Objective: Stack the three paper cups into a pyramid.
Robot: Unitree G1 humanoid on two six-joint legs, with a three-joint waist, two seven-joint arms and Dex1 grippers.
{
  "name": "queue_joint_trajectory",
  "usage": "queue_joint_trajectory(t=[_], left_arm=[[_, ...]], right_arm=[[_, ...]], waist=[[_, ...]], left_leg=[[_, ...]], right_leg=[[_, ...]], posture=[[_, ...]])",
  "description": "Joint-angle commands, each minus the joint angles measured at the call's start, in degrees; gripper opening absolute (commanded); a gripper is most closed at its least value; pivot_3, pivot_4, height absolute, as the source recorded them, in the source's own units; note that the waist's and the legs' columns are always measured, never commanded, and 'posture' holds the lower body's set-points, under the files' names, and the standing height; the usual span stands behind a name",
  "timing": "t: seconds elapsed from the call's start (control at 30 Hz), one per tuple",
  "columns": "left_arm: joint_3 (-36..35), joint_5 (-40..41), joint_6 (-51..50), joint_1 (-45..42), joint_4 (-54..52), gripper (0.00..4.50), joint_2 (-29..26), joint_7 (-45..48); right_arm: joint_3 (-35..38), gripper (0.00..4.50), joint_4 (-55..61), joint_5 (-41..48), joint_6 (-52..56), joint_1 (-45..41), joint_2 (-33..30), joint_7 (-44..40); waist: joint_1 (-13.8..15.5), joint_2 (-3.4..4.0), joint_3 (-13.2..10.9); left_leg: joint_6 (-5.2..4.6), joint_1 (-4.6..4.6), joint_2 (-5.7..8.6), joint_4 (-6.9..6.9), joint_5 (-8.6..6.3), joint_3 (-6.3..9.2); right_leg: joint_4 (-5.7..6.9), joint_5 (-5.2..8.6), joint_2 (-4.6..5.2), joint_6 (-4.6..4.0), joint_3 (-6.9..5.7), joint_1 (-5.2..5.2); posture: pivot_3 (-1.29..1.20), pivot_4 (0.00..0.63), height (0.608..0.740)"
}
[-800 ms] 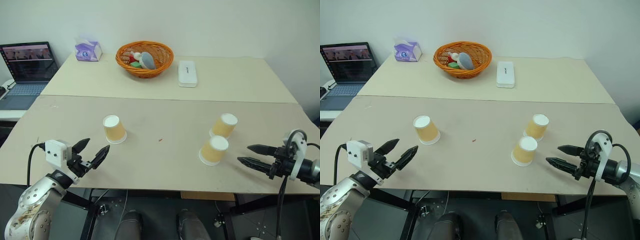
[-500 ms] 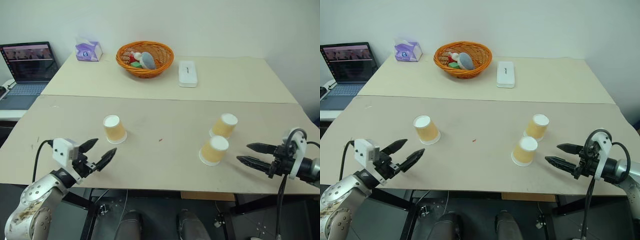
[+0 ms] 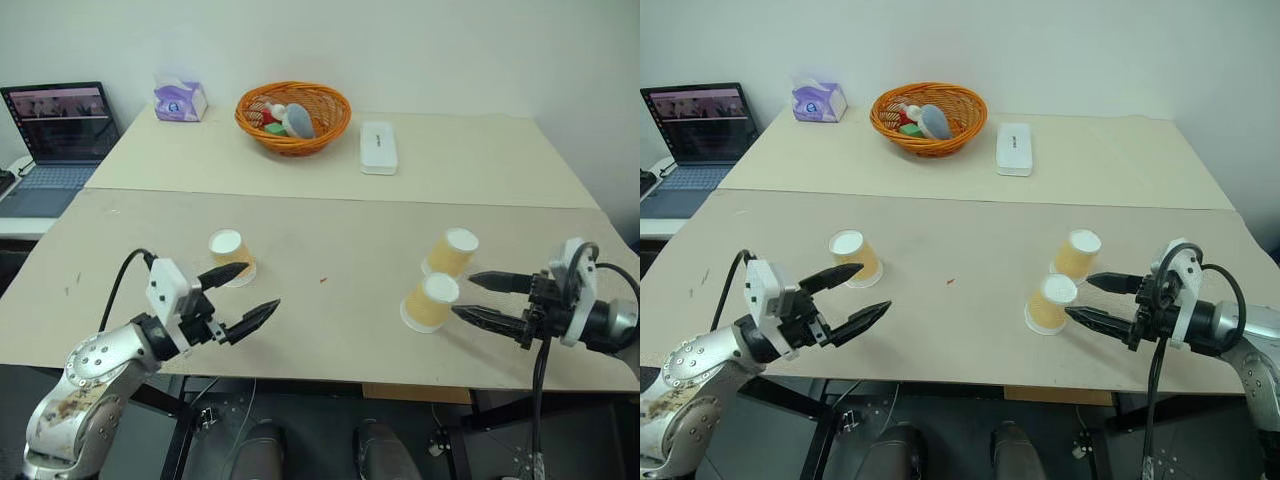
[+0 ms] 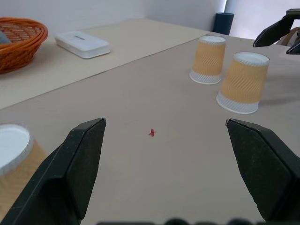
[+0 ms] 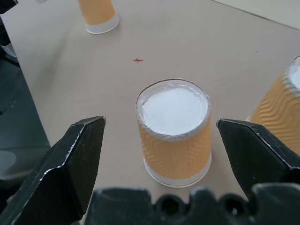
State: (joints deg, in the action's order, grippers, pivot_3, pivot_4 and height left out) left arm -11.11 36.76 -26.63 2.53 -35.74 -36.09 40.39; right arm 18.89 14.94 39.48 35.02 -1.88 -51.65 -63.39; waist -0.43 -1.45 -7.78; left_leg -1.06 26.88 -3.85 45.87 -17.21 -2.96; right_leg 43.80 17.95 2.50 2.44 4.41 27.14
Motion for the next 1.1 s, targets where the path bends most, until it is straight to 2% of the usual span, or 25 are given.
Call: queue_joint_trajectory(t=[0.03,0.17,0.43,0.73,1.1], left_arm=[[0.2,3.2,-2.0,-1.6,-3.8,4.37,-1.0,-0.2],[0.1,8.8,-6.3,-1.1,-5.4,4.37,-2.6,0.8],[0.1,11.9,-8.8,0.9,-6.8,4.37,-5.6,2.5],[0.5,8.5,-5.8,2.0,-5.5,4.37,-6.3,4.9],[1.0,4.9,-2.8,1.1,-5.5,4.37,-6.0,5.5]], right_arm=[[-0.1,4.5,0.9,0.4,-0.4,-0.6,-0.2,-0.4],[-1.3,4.5,-0.6,-0.4,-1.2,-1.7,0.4,-0.3],[-1.7,4.5,-2.8,-1.5,-2.4,-3.2,0.8,-0.2],[-3.7,4.5,-2.9,-2.3,-2.3,-4.8,2.8,0.6],[-7.8,4.5,-8.4,-5.4,-5.0,-9.3,5.8,0.0]], waist=[[-0.2,0.0,0.0],[-0.3,0.0,0.0],[-0.3,0.01,0.0],[-0.3,0.03,0.0],[-0.3,0.04,0.0]], left_leg=[[0.0,0.0,0.0,0.0,0.0,0.0],[0.0,-0.01,-0.01,0.0,0.0,0.03],[0.0,-0.01,-0.01,-0.01,0.0,0.06],[0.0,0.0,-0.01,-0.02,0.0,0.13],[0.0,0.01,0.0,-0.03,0.0,0.15]], right_leg=[[0.0,0.0,0.0,0.0,0.0,0.0],[0.01,0.0,-0.01,0.0,-0.03,0.0],[0.01,0.03,0.0,-0.05,-0.07,-0.01],[0.01,0.05,-0.01,-0.08,-0.14,-0.02],[-0.01,0.06,0.0,-0.1,-0.17,-0.03]], posture=[[0.0,0.15,0.666],[0.0,0.15,0.666],[0.0,0.15,0.666],[0.0,0.15,0.666],[0.0,0.15,0.666]])
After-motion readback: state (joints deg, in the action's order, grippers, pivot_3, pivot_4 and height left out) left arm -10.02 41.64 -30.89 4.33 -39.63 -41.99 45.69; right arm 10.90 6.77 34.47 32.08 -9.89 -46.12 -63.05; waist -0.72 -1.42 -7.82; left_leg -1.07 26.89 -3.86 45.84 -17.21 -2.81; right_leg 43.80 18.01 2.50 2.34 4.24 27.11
